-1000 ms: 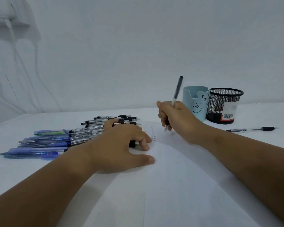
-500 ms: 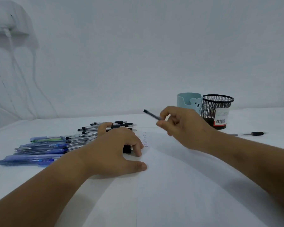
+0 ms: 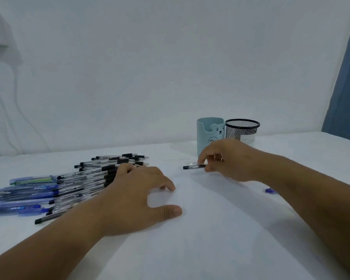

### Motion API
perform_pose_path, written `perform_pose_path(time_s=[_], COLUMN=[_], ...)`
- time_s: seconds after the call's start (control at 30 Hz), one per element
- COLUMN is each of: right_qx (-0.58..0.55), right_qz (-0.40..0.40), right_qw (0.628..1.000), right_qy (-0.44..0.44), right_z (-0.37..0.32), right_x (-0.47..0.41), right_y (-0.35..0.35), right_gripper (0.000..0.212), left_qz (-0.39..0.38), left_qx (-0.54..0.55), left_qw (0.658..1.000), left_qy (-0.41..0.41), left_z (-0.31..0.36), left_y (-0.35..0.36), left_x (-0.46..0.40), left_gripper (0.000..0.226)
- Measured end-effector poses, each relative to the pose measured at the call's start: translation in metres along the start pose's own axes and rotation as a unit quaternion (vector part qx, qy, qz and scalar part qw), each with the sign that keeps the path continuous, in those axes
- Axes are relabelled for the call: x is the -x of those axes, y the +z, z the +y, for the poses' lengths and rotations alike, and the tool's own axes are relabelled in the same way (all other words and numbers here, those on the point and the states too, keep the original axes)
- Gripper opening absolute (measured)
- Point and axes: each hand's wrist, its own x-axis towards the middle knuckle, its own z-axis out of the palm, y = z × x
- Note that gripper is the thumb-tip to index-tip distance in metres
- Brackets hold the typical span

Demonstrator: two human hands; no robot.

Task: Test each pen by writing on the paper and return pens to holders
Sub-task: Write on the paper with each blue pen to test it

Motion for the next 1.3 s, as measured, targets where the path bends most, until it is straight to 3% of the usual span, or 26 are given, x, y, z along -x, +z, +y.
perform_pose_path(time_s=[0.17,0.47,0.67,0.9,1.13,1.23,1.3], right_qx=[0.046,0.074,0.077,0.099,0.194,0.176,0.137], right_qz=[-0.065,-0.095,-0.058,-0.08,-0.091,-0.056,-0.028], right_qw=[0.994,0.975,0.973,0.967,0.959,0.975,0.988], right_qy=[0.077,0.187,0.212,0.22,0.187,0.124,0.063], right_z=[0.04,0.072,0.077,0.083,0.059,0.039,0.014], right_x=[0.014,0.033,0.032,0.03,0.024,0.016,0.014], right_y=[-0.042,-0.072,-0.066,-0.066,-0.059,-0.046,-0.031], right_gripper=[0.021,0.02,0.019,0.014,0.021,0.008,0.012], left_qz=[0.002,-0.005,0.005,0.002,-0.01,0.007,0.041], left_qx=[-0.015,-0.015,-0.007,0.007,0.02,0.051,0.069], left_qw=[1.0,1.0,1.0,0.999,0.999,0.998,0.996], left_qy=[0.008,-0.022,-0.025,-0.031,-0.04,-0.034,-0.049], left_z=[0.002,0.002,0.002,0.005,0.008,0.003,-0.003], left_y=[0.004,0.004,0.005,0.003,0.0,-0.004,-0.014], left_x=[-0.003,-0.001,-0.002,-0.001,-0.001,-0.004,-0.005], left_gripper=[0.054,0.057,0.058,0.06,0.053,0.04,0.029])
